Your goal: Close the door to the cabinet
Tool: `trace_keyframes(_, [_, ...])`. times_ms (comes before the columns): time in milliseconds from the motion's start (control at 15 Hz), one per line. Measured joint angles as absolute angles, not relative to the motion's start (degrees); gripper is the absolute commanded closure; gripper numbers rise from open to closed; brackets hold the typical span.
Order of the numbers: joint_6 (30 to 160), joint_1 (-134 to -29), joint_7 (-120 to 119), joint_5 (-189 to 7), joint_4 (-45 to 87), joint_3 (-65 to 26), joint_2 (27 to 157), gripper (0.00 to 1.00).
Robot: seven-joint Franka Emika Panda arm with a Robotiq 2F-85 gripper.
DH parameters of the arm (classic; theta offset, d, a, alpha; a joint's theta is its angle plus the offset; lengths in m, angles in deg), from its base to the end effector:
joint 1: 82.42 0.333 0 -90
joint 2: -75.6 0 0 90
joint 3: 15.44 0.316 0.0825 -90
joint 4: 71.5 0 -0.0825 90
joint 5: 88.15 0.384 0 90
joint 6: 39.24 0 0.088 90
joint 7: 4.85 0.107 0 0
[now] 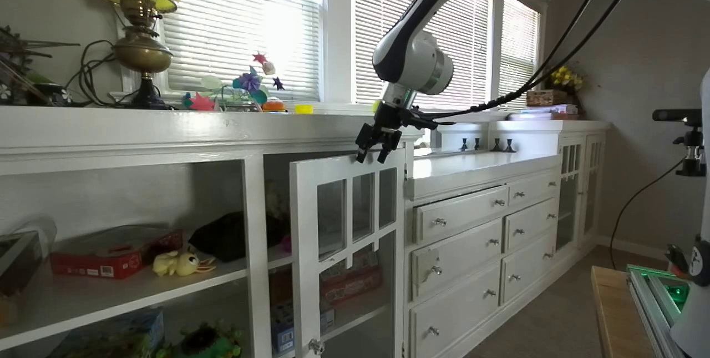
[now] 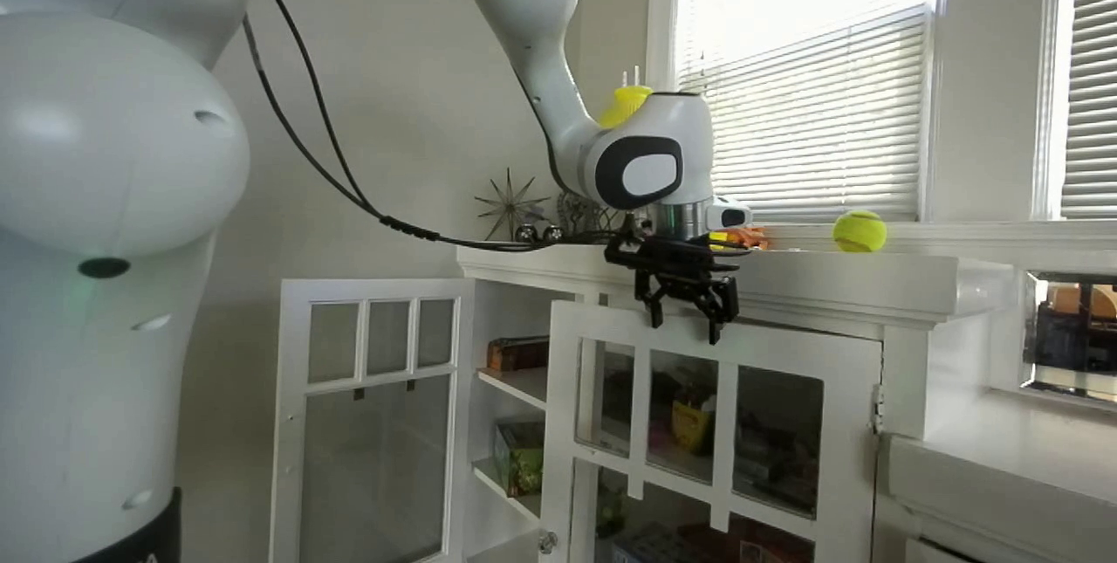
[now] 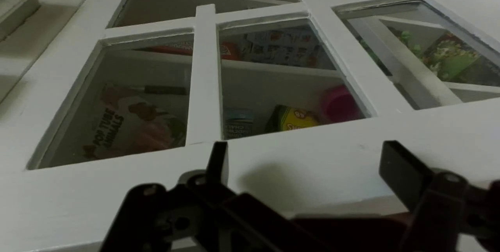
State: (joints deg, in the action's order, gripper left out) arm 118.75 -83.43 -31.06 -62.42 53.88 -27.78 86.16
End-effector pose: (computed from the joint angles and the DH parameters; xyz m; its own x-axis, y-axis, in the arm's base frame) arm 0.5648 -0.1500 0.3441 0.8966 -0.1549 0.4148 -0.1271 -0.9874 -0.0941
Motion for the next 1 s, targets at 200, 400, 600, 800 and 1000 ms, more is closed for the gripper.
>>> trace_keyframes(200, [118.6, -84.2, -30.0, -67.3, 57.3, -26.5, 82.8, 0.00])
trace_keyframes(400, [118.7, -84.1, -24.5, -77.3, 64.2, -24.1, 77.0, 0.00])
trace_keyframes(600, [120.6, -83.8, -20.5, -82.4, 68.8, -21.2, 73.3, 0.00])
trace_keyframes(800, [127.8, -83.4, -18.1, -85.8, 71.8, -18.5, 71.9, 0.00])
trace_keyframes(1000, [133.1, -83.5, -15.3, -91.9, 73.5, -17.2, 71.9, 0.00])
